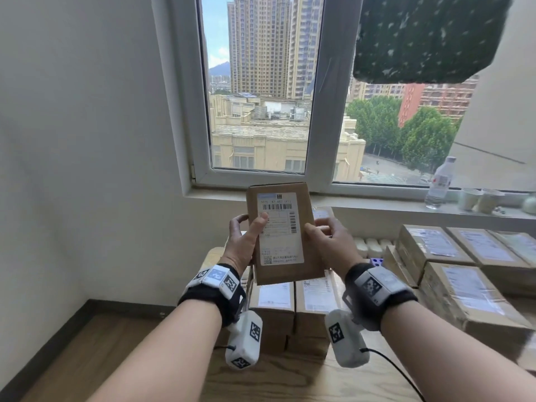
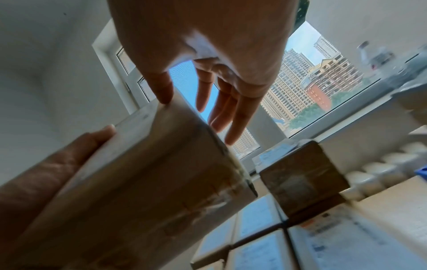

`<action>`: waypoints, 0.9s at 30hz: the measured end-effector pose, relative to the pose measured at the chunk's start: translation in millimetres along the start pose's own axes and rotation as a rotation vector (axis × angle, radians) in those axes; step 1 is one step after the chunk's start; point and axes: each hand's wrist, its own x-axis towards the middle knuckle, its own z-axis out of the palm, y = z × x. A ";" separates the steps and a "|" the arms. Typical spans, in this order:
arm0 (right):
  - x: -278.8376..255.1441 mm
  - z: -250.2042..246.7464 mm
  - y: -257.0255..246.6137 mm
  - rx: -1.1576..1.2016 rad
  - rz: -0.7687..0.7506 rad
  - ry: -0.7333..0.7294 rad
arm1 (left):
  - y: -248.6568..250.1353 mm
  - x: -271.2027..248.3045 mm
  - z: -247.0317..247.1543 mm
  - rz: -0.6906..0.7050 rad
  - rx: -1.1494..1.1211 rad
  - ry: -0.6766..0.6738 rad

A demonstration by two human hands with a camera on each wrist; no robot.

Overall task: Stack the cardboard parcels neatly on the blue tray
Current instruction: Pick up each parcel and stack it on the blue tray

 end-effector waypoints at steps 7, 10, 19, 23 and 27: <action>-19.6 -33.9 21.5 0.058 0.065 -0.012 | -9.8 -16.1 38.3 -0.008 -0.054 -0.108; -26.1 -48.7 30.2 0.115 0.084 -0.031 | -11.0 -19.3 56.8 -0.001 -0.092 -0.141; -48.4 -128.9 60.6 0.172 0.160 0.027 | -24.3 -41.3 143.3 -0.016 -0.087 -0.263; -61.5 -185.7 76.7 0.194 0.164 0.041 | -30.4 -58.3 200.4 -0.057 -0.034 -0.308; -64.6 -218.4 88.8 0.247 0.186 0.089 | -30.6 -64.1 236.2 -0.031 -0.019 -0.327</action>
